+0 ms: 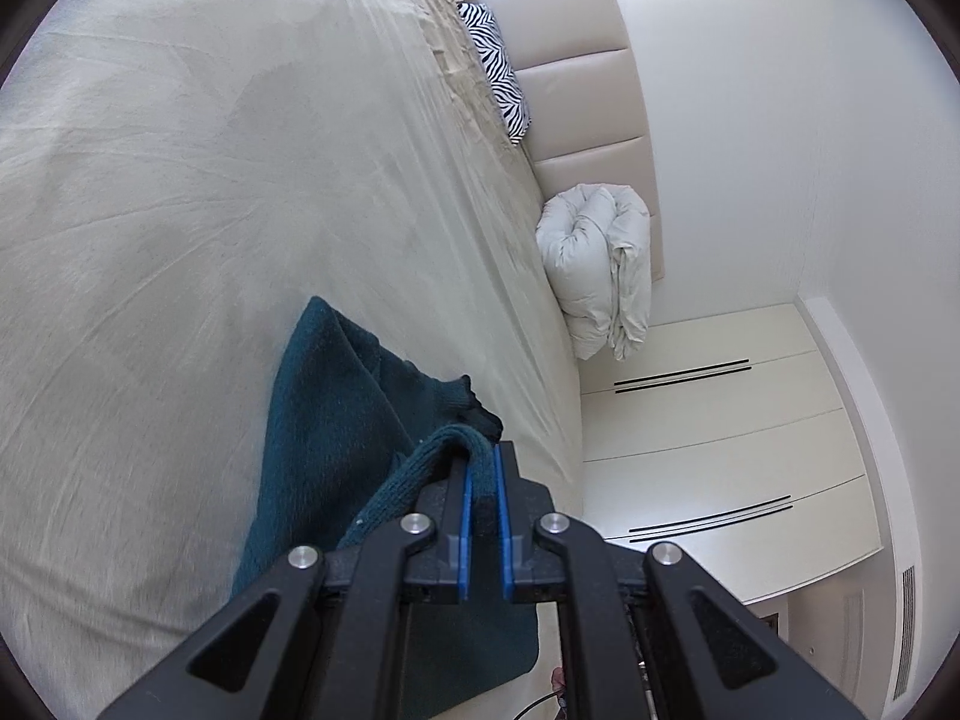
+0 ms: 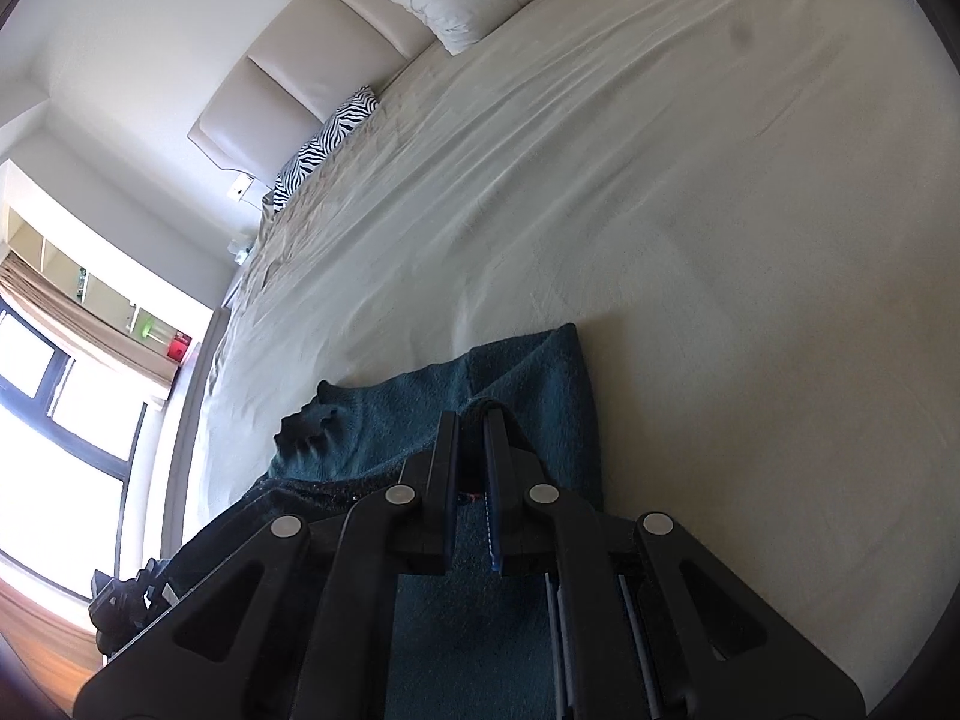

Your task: Fold small clothes

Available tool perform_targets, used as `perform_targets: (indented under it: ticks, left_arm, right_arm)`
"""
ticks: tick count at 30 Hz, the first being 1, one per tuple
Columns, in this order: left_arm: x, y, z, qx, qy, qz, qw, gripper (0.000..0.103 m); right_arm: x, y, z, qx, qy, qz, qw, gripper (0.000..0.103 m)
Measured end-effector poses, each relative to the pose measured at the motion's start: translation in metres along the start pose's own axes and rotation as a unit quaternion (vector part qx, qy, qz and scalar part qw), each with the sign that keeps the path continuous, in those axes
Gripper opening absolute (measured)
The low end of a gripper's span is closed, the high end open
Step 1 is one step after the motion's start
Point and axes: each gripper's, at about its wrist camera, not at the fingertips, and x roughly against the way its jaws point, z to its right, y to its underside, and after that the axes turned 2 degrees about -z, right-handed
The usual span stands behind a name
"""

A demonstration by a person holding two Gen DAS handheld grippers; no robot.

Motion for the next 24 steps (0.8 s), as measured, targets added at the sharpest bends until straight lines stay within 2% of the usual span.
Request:
perform_targets:
  ticks: [20, 24]
  left_arm:
    - [-0.038, -0.026, -0.031, 0.02, -0.036, -0.007, 0.9991, 0.008]
    - [-0.043, -0.028, -0.038, 0.031, -0.044, -0.007, 0.9985, 0.008]
  right_arm:
    - [-0.061, -0.02, 0.015, -0.041, 0.021, -0.017, 0.999, 0.008]
    - [-0.063, -0.023, 0.022, -0.055, 0.026, -0.005, 0.998, 0.008]
